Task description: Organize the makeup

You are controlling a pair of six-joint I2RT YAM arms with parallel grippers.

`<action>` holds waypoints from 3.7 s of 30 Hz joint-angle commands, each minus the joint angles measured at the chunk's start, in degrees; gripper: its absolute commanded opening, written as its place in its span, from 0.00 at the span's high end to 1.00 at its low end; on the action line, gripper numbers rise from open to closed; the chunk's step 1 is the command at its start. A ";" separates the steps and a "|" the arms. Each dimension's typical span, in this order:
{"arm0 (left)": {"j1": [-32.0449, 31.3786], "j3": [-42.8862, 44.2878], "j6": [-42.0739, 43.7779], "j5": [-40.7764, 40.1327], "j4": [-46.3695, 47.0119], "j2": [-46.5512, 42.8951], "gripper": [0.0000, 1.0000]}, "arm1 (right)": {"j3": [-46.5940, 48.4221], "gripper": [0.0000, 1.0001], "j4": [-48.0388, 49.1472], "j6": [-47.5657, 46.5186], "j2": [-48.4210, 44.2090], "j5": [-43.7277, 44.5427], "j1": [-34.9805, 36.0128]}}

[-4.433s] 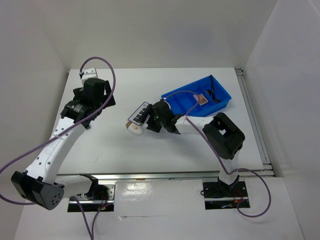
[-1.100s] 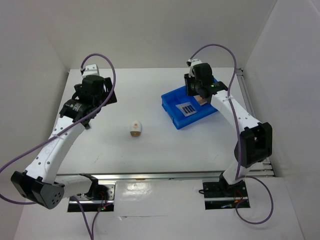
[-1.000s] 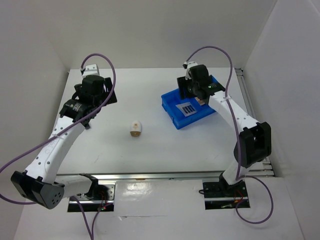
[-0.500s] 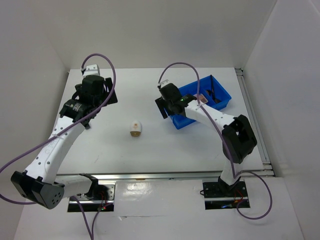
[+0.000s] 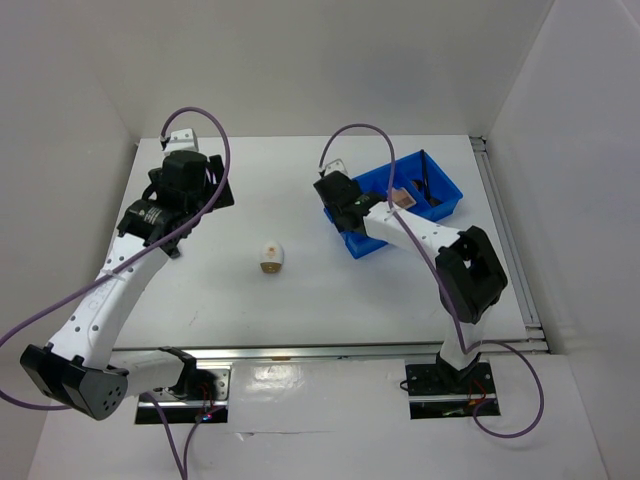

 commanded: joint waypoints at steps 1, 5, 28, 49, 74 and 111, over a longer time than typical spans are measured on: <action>0.11 -0.09 0.11 -0.98 0.80 -1.41 0.01 | 1.13 0.46 2.74 -0.46 0.77 4.55 0.50; 0.11 -0.09 0.11 -0.98 0.80 -1.41 0.01 | 1.66 0.63 2.74 -0.46 1.92 5.77 0.50; 0.11 2.29 0.11 -0.27 0.27 -0.88 0.01 | -23.91 1.00 39.39 0.58 -26.38 -23.21 -23.66; 0.11 2.29 -0.42 0.25 -0.25 -0.35 0.01 | -26.73 1.00 46.59 6.74 -35.35 -29.11 -24.63; 0.11 2.29 -0.42 -1.94 -0.78 -0.35 0.01 | -27.25 1.00 49.14 8.86 -23.49 -33.60 -24.02; 0.11 1.76 -0.42 0.25 0.27 0.70 0.01 | -30.78 0.40 39.75 5.96 -24.54 -22.96 -20.33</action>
